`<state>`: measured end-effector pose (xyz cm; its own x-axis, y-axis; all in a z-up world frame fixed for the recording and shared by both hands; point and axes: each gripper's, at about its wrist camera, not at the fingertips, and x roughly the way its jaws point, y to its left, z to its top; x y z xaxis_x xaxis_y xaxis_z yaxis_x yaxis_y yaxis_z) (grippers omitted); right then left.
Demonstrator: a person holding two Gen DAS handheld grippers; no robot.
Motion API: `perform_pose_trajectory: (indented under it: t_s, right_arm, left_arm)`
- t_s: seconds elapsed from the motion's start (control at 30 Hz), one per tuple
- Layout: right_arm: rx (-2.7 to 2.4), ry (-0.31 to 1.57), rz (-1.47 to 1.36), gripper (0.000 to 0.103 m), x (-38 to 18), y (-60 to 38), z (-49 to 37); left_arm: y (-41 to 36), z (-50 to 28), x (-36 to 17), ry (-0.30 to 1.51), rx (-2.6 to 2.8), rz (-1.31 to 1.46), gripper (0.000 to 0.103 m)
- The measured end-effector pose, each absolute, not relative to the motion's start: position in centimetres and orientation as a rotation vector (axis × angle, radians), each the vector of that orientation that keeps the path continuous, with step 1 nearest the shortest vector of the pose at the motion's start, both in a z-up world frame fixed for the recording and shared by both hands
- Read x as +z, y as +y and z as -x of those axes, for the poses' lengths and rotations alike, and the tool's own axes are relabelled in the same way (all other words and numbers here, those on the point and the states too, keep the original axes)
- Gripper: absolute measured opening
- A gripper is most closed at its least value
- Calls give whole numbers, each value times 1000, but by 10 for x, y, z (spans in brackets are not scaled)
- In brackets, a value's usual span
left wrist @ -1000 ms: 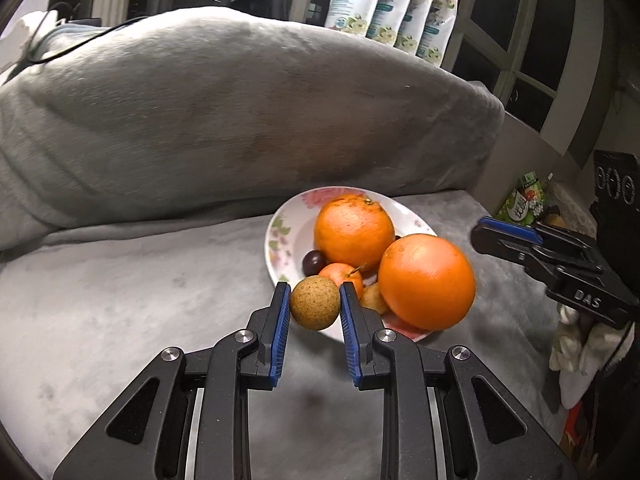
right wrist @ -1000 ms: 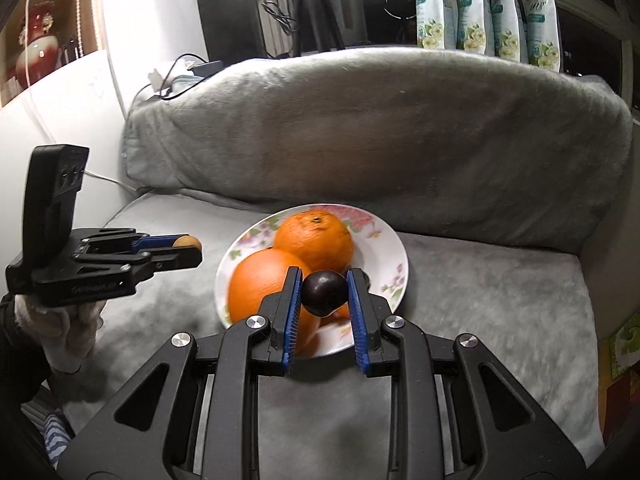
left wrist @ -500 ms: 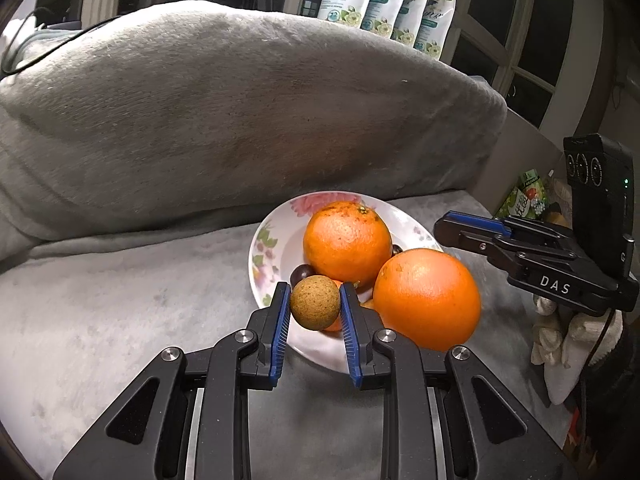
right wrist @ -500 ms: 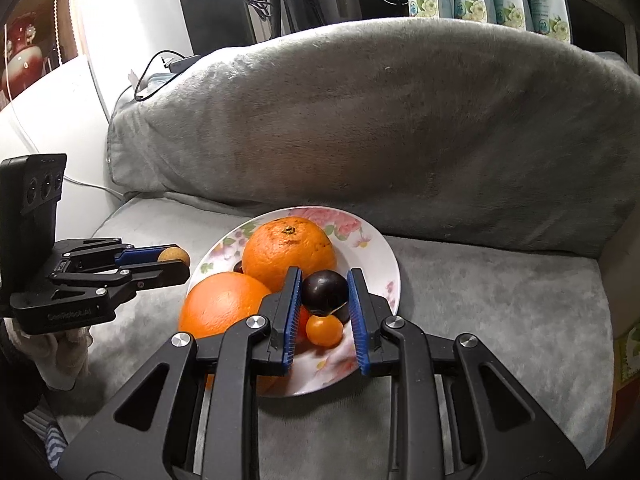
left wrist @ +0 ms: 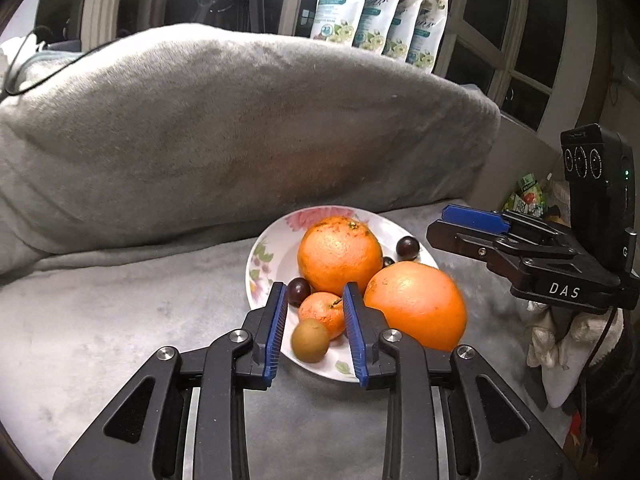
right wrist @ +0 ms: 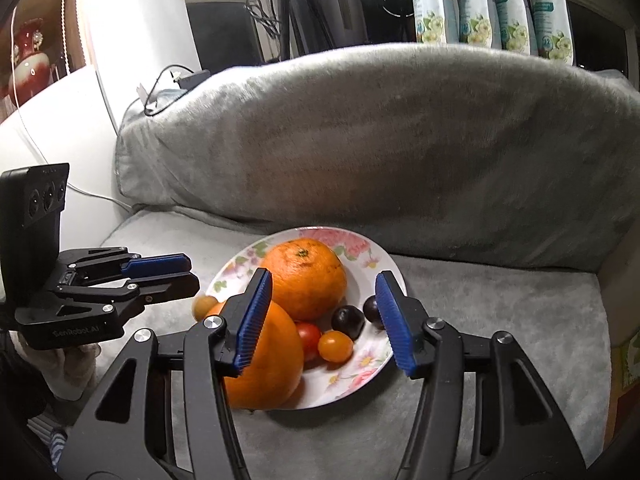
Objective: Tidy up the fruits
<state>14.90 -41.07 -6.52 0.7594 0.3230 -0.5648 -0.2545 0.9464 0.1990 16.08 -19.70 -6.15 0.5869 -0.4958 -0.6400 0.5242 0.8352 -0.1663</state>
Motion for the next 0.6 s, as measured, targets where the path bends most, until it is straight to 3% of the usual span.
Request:
perform_pose_trajectory:
  t_s: [0.1, 0.2, 0.37, 0.47, 0.6]
  right_arm:
    - [316, 618, -126, 57, -59, -411, -139]
    - [316, 603, -133, 62, -52, -408, -129]
    - [299, 574, -141, 70, -43, -406, -104]
    - [279, 567, -142, 77, -40, -405, -90]
    - [252, 551, -118, 83, -36, -401, -72]
  left_arm:
    - [-195, -154, -56, 714, -590, -42, 27]
    - [-192, -145, -49, 694, -583, -30, 45]
    - [-186, -129, -40, 663, -571, -22, 49]
    - [-181, -121, -35, 649, -563, -14, 62]
    - [-175, -108, -30, 628, -552, -12, 66]
